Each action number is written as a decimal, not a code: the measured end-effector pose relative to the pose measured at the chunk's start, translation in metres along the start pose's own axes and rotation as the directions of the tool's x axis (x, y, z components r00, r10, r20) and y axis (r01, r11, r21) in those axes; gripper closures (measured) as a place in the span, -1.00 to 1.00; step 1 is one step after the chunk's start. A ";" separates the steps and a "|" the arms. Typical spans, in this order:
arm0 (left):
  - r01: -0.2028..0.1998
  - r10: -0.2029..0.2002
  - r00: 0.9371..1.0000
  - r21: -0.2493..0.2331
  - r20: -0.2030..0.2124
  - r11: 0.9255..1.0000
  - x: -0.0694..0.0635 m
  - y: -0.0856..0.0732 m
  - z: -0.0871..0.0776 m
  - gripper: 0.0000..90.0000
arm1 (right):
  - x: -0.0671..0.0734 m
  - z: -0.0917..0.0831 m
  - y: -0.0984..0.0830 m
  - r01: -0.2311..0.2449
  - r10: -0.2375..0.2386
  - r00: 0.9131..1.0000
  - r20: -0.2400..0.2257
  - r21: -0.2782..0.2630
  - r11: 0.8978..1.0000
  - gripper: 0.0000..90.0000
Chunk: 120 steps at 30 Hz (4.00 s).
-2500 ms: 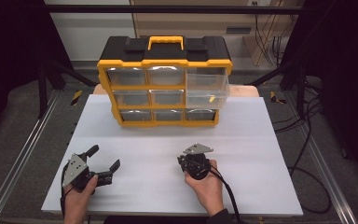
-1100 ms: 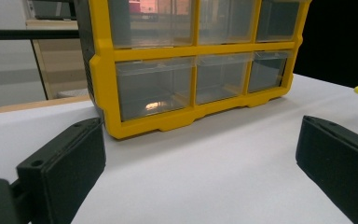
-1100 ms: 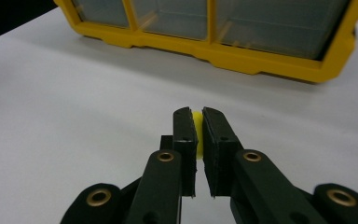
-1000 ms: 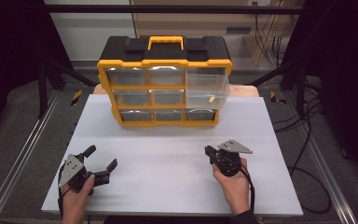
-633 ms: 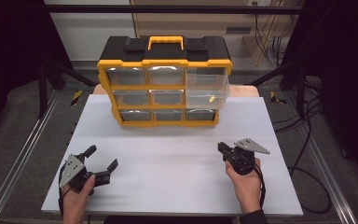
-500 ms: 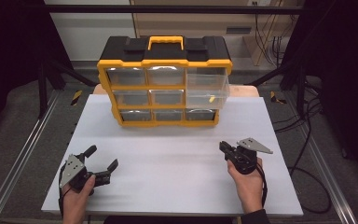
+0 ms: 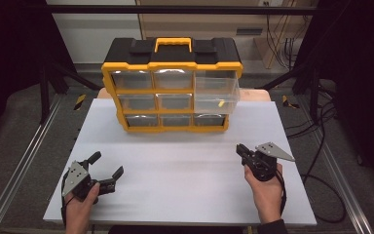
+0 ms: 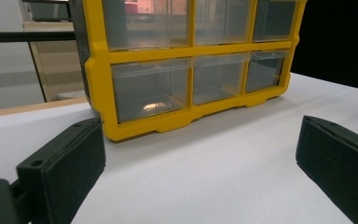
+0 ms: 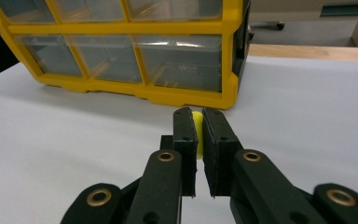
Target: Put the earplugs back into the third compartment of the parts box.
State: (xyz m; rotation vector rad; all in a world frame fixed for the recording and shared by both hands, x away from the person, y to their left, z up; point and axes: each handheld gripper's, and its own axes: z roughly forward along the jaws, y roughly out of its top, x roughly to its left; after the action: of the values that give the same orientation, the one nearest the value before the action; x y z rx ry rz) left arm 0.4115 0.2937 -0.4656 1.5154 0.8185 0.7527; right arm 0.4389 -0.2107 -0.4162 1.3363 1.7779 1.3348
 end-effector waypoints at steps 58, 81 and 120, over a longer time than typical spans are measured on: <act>0.005 -0.005 1.000 -0.005 -0.003 1.000 0.000 0.001 -0.001 -0.97 | 0.011 -0.036 0.119 0.108 -0.110 0.994 0.002 -0.205 0.973 0.87; 0.008 -0.008 1.000 -0.007 -0.004 1.000 0.001 0.001 -0.001 -0.97 | 0.021 -0.045 0.178 0.151 -0.158 0.987 -0.009 -0.250 0.956 0.86; -0.002 0.002 1.000 -0.011 -0.006 1.000 0.001 0.002 -0.002 -0.97 | 0.036 -0.030 0.209 0.103 -0.127 0.990 -0.065 -0.287 0.952 0.86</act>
State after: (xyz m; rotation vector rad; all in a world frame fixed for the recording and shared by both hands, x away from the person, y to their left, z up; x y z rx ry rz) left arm 0.4106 0.2952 -0.4631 1.5055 0.8161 0.7625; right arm 0.4816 -0.1852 -0.2077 1.0206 1.6158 1.5313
